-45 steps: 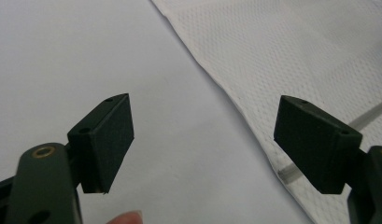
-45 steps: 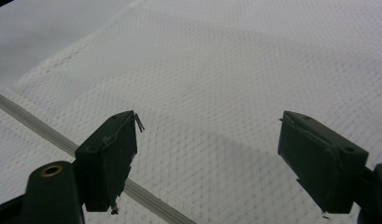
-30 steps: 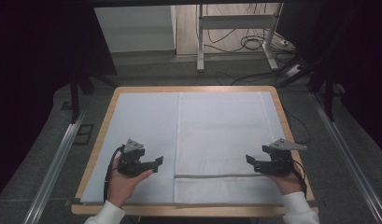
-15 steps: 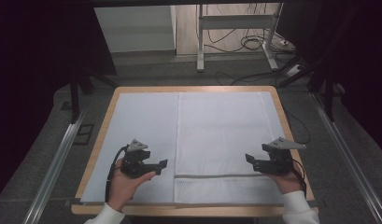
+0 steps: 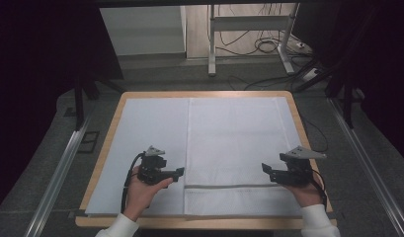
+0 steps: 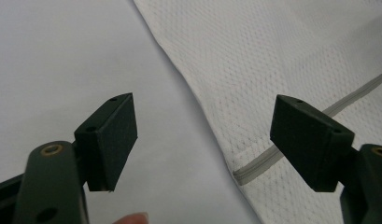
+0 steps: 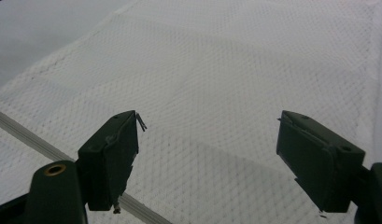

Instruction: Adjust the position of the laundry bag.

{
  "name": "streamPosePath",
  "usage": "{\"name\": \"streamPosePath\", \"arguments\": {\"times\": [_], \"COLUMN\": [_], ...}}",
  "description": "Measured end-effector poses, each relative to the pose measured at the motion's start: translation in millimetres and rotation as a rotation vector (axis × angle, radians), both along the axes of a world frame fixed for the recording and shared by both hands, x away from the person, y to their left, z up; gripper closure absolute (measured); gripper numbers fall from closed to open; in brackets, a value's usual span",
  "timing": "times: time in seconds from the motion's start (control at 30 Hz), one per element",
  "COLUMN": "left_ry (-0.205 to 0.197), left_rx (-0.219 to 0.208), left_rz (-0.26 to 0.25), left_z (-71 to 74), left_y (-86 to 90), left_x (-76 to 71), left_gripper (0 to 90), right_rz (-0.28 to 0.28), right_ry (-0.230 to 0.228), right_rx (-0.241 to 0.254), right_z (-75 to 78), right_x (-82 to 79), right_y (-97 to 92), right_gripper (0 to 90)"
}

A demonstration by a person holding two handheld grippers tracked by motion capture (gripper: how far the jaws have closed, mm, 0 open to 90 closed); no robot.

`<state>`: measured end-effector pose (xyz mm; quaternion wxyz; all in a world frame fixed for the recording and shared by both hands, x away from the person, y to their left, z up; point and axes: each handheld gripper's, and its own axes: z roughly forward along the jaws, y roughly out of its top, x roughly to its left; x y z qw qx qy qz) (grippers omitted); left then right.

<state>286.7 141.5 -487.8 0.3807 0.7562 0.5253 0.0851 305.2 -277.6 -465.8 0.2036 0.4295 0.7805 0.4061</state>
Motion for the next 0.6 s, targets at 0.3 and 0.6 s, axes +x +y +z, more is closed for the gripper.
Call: {"name": "streamPosePath", "arguments": {"times": [0.3, 0.6], "left_ry": [0.033, 0.112], "left_rx": [0.015, -0.048], "left_rz": [-0.026, -0.043], "left_z": [-11.3, -23.4], "left_y": [-12.3, -19.7], "left_x": [9.9, 30.6], "left_gripper": [22.9, 27.0], "right_rz": [-0.016, -0.018], "right_ry": [0.002, -0.004], "right_rx": [-0.008, -0.015], "right_z": [-2.5, -2.4], "right_x": [-4.8, -3.0], "right_y": [-5.6, -8.3], "right_gripper": [20.6, 20.6]}}
